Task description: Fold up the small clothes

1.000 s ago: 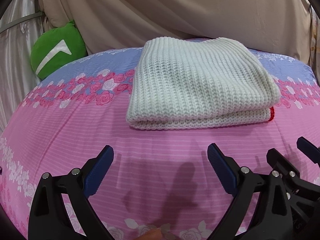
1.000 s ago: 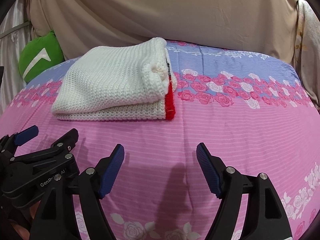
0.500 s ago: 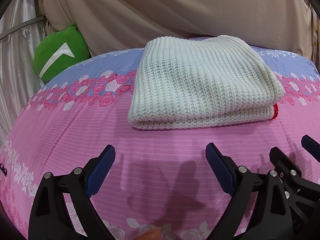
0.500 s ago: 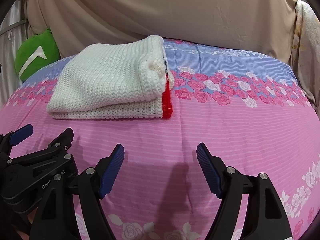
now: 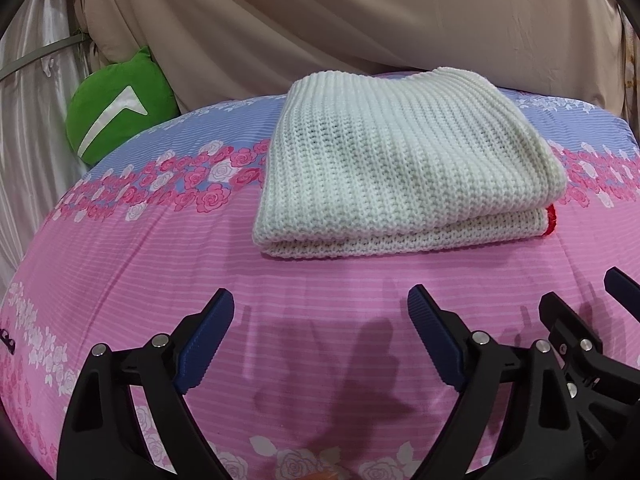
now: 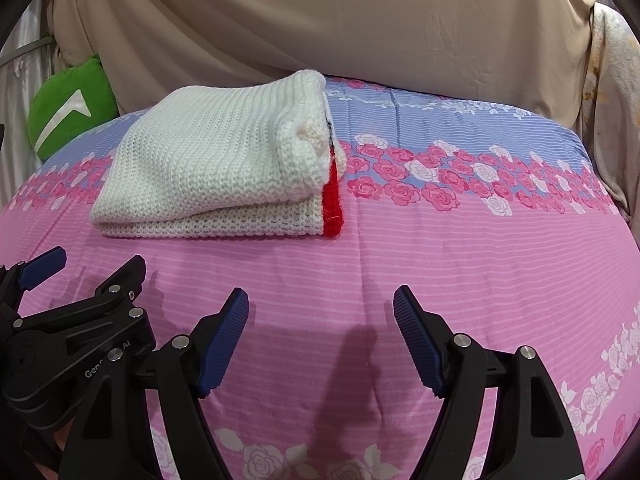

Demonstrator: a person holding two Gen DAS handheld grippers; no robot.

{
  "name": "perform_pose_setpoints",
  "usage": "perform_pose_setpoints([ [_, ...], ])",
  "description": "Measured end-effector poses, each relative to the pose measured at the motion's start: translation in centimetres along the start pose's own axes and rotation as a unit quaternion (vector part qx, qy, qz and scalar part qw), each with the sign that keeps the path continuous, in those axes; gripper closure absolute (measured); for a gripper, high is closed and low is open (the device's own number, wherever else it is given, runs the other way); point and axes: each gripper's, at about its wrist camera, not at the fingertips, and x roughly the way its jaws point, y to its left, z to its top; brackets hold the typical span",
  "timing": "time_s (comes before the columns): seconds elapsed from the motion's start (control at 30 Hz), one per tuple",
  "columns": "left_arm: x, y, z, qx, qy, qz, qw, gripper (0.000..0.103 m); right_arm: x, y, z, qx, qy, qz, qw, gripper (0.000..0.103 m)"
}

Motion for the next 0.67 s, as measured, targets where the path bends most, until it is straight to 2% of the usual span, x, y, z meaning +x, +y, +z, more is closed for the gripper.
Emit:
perform_pose_setpoints([
  [0.43,-0.40,-0.11,-0.06,-0.001,-0.009,0.011,0.9999,0.017,-0.14,-0.05,-0.08,0.004,-0.003,-0.001,1.000,0.030],
  [0.5,-0.49,-0.34,-0.07,0.005,-0.011,0.011,0.9999,0.024,-0.17,0.06,-0.09,0.001,-0.004,-0.005,1.000,0.029],
  [0.67,-0.41,-0.32,-0.02,0.002,-0.007,0.010,0.9999,0.024,-0.28,0.24,-0.08,-0.001,-0.005,-0.008,1.000,0.029],
])
